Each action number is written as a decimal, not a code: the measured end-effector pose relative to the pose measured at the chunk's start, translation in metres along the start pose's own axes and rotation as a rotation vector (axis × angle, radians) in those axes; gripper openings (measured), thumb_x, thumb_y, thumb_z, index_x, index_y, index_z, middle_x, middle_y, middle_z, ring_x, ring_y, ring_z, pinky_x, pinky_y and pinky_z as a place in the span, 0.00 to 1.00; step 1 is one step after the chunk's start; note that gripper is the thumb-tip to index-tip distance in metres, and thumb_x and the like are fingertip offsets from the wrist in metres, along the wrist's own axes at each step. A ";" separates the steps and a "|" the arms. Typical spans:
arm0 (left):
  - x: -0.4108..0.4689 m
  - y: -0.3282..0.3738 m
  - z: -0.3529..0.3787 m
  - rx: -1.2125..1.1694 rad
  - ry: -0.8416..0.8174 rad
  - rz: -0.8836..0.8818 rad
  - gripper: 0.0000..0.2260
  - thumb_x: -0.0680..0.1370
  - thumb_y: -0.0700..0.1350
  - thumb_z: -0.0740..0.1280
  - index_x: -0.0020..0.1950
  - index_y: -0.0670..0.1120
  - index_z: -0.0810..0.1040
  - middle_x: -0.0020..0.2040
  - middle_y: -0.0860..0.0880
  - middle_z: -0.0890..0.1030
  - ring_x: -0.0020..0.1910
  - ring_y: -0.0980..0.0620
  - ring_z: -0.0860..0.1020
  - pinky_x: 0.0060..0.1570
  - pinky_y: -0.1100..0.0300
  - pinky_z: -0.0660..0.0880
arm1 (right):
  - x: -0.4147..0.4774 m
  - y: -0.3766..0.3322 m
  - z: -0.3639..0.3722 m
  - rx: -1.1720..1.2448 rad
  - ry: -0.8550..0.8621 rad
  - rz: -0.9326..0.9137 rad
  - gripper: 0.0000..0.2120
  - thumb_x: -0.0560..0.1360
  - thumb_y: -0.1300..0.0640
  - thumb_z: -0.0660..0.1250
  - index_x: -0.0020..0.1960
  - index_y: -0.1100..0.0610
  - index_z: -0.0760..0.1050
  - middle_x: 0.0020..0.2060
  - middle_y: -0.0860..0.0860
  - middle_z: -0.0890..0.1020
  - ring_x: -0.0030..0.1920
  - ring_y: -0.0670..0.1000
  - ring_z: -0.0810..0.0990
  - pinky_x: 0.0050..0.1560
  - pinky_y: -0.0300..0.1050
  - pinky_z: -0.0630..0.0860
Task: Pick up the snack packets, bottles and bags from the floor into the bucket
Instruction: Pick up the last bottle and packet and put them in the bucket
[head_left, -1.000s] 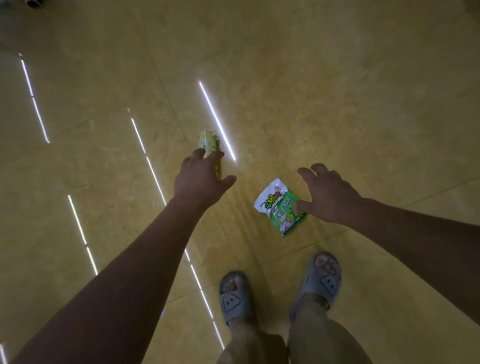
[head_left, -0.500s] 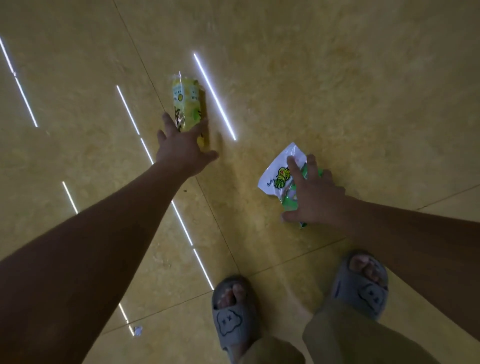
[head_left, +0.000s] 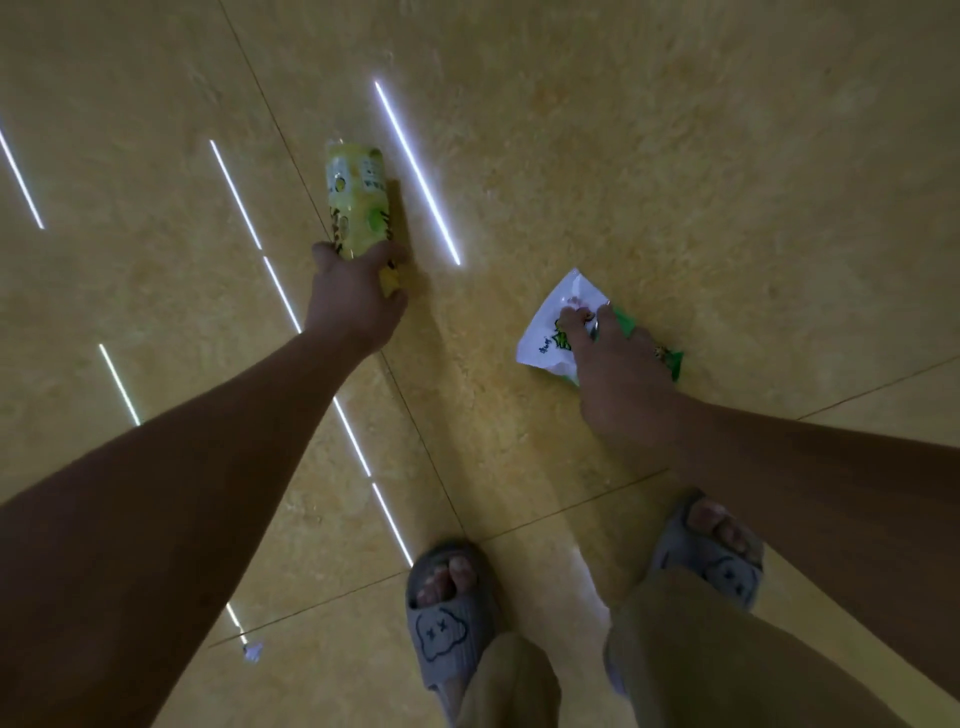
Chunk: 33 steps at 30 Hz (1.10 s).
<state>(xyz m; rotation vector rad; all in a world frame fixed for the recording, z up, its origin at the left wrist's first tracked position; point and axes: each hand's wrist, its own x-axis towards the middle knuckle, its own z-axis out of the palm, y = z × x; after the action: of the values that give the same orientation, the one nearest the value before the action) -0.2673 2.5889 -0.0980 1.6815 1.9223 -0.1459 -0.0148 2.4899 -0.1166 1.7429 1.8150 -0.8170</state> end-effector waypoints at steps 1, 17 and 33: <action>-0.008 0.004 -0.003 -0.009 -0.006 0.017 0.19 0.74 0.47 0.70 0.65 0.56 0.74 0.64 0.38 0.63 0.57 0.31 0.74 0.62 0.48 0.75 | -0.003 0.003 -0.008 0.040 -0.003 -0.028 0.40 0.73 0.59 0.66 0.77 0.51 0.47 0.70 0.60 0.62 0.58 0.65 0.73 0.49 0.50 0.73; -0.081 0.112 -0.143 -0.032 0.037 0.218 0.19 0.73 0.47 0.69 0.61 0.60 0.75 0.65 0.39 0.63 0.56 0.34 0.74 0.53 0.43 0.78 | -0.089 0.017 -0.184 0.210 0.087 -0.156 0.33 0.73 0.65 0.60 0.75 0.50 0.57 0.51 0.55 0.78 0.45 0.57 0.77 0.37 0.47 0.70; -0.185 0.192 -0.319 -0.066 0.174 0.194 0.20 0.74 0.46 0.68 0.64 0.62 0.74 0.71 0.41 0.59 0.62 0.37 0.69 0.56 0.48 0.74 | -0.202 0.011 -0.370 0.175 0.239 -0.221 0.27 0.75 0.65 0.60 0.72 0.48 0.61 0.45 0.53 0.78 0.39 0.56 0.75 0.32 0.45 0.67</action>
<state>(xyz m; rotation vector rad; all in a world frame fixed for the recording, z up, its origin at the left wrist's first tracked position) -0.1893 2.6061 0.3103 1.8773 1.8502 0.1421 0.0294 2.6108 0.2848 1.8360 2.1830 -0.9102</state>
